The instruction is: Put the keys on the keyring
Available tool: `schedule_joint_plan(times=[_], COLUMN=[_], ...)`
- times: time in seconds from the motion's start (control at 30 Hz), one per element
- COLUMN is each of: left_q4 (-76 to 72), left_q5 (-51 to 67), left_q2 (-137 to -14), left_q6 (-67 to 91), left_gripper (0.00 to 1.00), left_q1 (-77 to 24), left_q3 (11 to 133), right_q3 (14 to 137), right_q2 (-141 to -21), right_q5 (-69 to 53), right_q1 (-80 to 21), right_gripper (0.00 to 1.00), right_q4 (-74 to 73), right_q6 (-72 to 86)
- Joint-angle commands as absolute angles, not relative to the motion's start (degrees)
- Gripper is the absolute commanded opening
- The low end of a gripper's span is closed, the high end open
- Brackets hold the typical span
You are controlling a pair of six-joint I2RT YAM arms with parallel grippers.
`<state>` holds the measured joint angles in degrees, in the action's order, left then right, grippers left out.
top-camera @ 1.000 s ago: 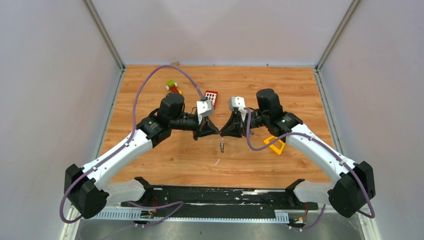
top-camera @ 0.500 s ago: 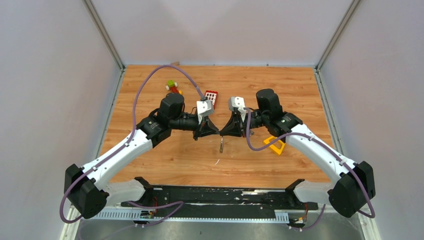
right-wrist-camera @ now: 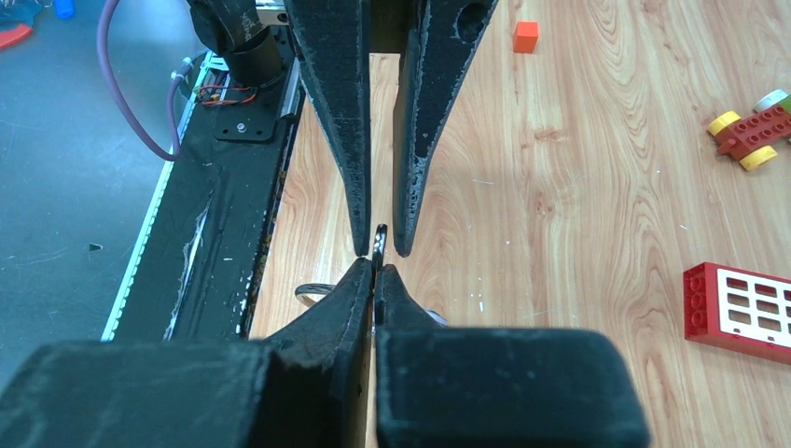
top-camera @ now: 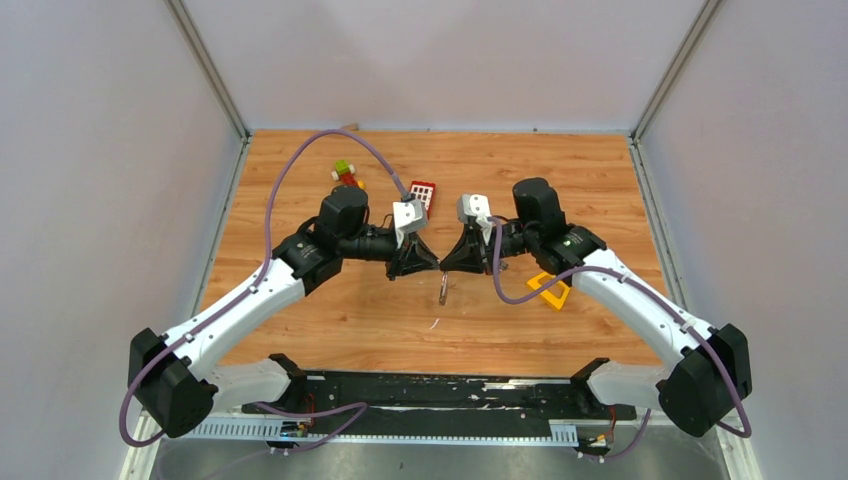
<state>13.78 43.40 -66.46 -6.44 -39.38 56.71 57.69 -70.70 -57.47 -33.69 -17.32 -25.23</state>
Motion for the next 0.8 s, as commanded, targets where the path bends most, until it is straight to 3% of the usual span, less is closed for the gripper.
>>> schedule_joint_plan(times=[0.0,0.17,0.37,0.77], left_q4=[12.71,17.38,20.52,20.18], left_q5=[44.28,42.55,41.92,41.81], left_q2=[-64.57,-62.66,-60.99,-70.17], left_q6=[-9.13,-16.49,-22.42,-27.79], left_gripper=[0.31,0.56,0.73,0.77], left_q1=[-39.64,-39.5,-37.84,-37.32], left_q3=[57.85,59.63,60.96,63.32], right_q3=[58.76,59.01,59.81,61.96], right_q2=[-68.55,-67.6,-64.93,-60.68], right_q5=[-58.08,-60.07,-61.47,-71.65], right_q1=[-33.32,-31.86,-29.92,-26.13], right_gripper=[0.0,0.0,0.0,0.0], right_q4=[-16.33,-16.45,-22.22,-42.29], right_q6=[-27.07,-26.25,-28.73,-42.21])
